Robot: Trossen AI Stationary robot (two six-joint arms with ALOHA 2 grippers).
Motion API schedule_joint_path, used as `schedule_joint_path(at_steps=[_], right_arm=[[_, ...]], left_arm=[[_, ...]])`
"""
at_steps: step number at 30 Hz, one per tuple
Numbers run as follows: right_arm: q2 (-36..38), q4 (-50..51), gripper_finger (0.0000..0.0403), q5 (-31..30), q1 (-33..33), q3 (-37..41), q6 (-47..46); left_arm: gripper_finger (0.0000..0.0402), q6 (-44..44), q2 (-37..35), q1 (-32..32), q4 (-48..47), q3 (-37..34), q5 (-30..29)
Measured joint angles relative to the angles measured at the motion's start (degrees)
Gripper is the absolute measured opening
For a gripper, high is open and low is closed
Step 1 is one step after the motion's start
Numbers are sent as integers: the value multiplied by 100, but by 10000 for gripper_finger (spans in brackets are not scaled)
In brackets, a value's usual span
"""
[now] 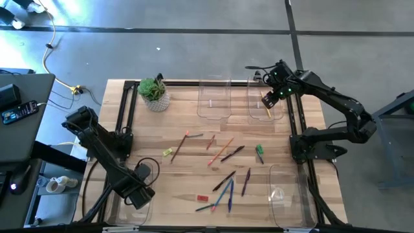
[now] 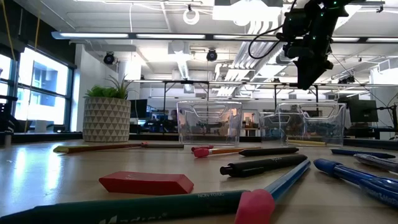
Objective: Sort crayons/erasers/pens/pencils in bins
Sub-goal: Put the pink eraser into the bottom left transparent bin, then put the top black pen into the bottom right transparent bin
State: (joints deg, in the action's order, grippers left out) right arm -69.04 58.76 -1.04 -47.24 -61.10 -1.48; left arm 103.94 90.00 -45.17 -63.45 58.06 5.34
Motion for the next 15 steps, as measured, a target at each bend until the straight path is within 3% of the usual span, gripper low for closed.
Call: schedule_joint_path(at_steps=[9,15], right_arm=[[0,-21,142,0,4,0,0],[1,-105,142,0,19,0,183]], left_arm=[[151,0,-274,133,66,0,51],[167,90,-693,133,54,0,-28]])
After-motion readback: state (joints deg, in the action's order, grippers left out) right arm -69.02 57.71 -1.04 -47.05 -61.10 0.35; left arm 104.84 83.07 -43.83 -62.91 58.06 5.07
